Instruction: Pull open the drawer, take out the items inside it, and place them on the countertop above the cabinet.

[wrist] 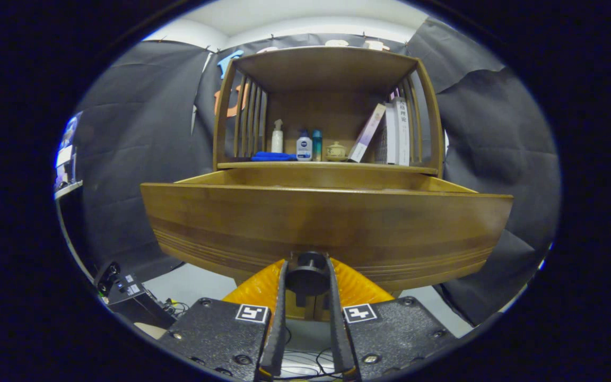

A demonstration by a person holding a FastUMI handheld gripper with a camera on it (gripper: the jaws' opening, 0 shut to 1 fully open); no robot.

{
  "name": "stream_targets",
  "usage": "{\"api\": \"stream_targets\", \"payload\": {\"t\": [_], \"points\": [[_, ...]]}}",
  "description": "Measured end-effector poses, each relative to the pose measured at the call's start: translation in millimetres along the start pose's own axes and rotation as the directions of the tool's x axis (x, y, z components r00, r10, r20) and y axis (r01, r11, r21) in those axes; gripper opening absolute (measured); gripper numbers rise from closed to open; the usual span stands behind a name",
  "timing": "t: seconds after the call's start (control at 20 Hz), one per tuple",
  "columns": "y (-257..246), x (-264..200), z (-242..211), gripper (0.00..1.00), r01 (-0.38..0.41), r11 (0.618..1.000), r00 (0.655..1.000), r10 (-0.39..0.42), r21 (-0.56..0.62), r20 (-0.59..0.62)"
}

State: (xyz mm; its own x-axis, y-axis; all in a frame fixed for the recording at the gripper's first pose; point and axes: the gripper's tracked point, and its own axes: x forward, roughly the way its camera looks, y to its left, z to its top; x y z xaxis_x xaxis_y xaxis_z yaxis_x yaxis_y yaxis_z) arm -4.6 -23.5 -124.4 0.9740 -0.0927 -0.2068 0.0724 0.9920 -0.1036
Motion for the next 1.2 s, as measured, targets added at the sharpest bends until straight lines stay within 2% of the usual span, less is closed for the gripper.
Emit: {"api": "stream_targets", "payload": {"t": [0.45, 0.6, 0.85, 1.0, 1.2], "points": [[3.5, -8.3, -4.2, 0.39, -0.01, 1.0, 0.996, 0.011, 0.013, -0.093], [2.1, -19.6, 5.2, 0.46, -0.013, 0.999, 0.993, 0.018, 0.044, -0.118], [14.3, -43.5, 57.2, 0.5, -0.123, 0.989, 0.988, 0.13, 0.079, -0.086], [22.1, -46.7, 90.3, 0.66, -0.177, 0.98, 0.981, 0.183, 0.085, -0.069], [30.3, -32.5, 112.6, 0.91, -0.213, 0.972, 0.967, 0.224, 0.099, -0.118]]}}
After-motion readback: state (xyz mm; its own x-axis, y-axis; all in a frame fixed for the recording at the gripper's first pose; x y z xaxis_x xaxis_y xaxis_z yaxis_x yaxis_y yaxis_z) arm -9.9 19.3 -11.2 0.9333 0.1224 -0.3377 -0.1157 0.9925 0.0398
